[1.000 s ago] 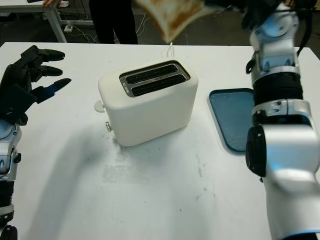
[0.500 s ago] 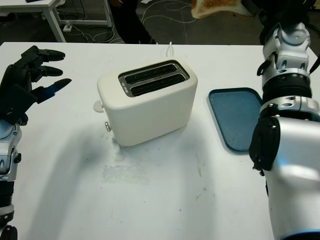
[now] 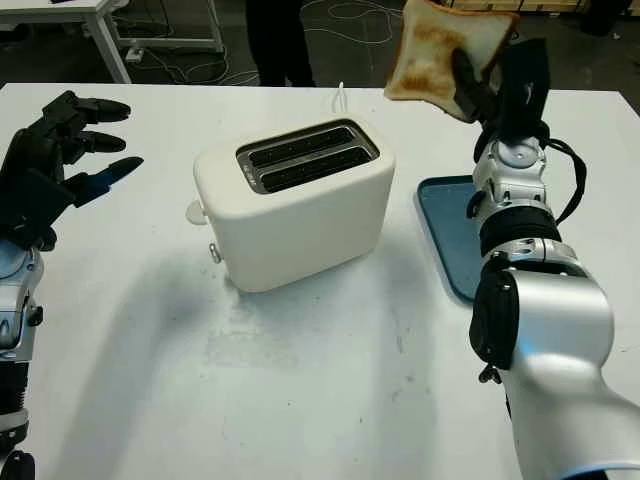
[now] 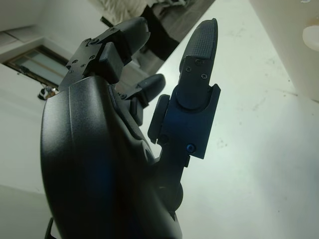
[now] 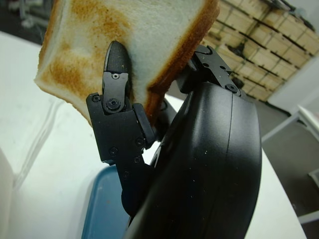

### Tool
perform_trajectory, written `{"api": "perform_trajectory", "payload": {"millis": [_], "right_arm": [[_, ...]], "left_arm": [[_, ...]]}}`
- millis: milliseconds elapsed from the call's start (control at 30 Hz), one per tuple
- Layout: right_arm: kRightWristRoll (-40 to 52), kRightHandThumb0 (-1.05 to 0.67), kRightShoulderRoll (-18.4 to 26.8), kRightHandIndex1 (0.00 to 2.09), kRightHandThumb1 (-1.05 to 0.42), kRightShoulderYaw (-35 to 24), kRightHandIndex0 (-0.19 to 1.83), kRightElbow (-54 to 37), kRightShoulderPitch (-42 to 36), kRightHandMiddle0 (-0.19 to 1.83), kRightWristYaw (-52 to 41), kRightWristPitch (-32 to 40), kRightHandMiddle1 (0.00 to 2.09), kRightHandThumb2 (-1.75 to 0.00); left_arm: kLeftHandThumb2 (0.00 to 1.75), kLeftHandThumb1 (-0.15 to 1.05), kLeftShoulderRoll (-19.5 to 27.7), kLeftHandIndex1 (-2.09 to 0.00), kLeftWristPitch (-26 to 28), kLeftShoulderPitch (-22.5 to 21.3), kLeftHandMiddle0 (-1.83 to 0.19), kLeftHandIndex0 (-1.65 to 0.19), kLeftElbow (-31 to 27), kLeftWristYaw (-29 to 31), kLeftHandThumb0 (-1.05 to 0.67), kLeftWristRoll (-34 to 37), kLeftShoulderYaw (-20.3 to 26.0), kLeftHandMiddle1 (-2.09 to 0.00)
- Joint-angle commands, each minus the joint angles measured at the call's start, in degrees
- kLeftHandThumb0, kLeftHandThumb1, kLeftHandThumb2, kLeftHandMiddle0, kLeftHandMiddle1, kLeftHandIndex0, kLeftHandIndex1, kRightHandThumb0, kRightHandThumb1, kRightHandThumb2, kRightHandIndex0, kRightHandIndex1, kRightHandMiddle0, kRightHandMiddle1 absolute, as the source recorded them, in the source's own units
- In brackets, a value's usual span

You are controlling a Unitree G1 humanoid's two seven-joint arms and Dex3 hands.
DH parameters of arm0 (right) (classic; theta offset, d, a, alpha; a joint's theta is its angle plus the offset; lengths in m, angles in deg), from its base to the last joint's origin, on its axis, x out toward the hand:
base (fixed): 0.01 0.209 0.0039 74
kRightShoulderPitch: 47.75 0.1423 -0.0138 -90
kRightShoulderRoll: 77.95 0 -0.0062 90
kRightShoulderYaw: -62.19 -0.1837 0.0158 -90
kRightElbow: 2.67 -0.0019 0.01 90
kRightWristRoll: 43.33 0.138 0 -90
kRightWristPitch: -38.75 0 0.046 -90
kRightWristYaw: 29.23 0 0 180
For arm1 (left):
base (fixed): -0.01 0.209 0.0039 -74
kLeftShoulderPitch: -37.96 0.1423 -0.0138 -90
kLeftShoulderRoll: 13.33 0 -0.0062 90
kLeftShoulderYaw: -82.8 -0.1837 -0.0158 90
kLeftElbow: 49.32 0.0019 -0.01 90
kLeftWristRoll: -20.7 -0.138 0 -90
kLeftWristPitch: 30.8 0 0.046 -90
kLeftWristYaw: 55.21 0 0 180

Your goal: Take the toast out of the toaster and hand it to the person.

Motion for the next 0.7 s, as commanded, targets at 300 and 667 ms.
{"api": "perform_trajectory", "payload": {"millis": [300, 667], "right_arm": [[-2.0, -0.25, -1.4, 1.75, -0.92, 0.9, 0.87, 2.0, -2.9, 0.56, 3.2, -0.9, 1.75, -0.42], [-4.7, -0.28, -1.9, 1.75, -0.92, 2.9, 0.92, 2.2, -4.1, 0.65, 4.1, -2.2, 1.75, -0.38]], "left_arm": [[0.04, 0.92, 0.2, -0.84, -0.7, 0.6, -0.23, -0.27, -0.1, -0.1, -0.56, 0.1, 0.2, -1.07], [0.04, 0.91, -0.1, -0.85, -0.9, 0.6, -0.23, -0.27, -0.2, -0.3, -0.54, 0.0, 0.2, -1.09]]}}
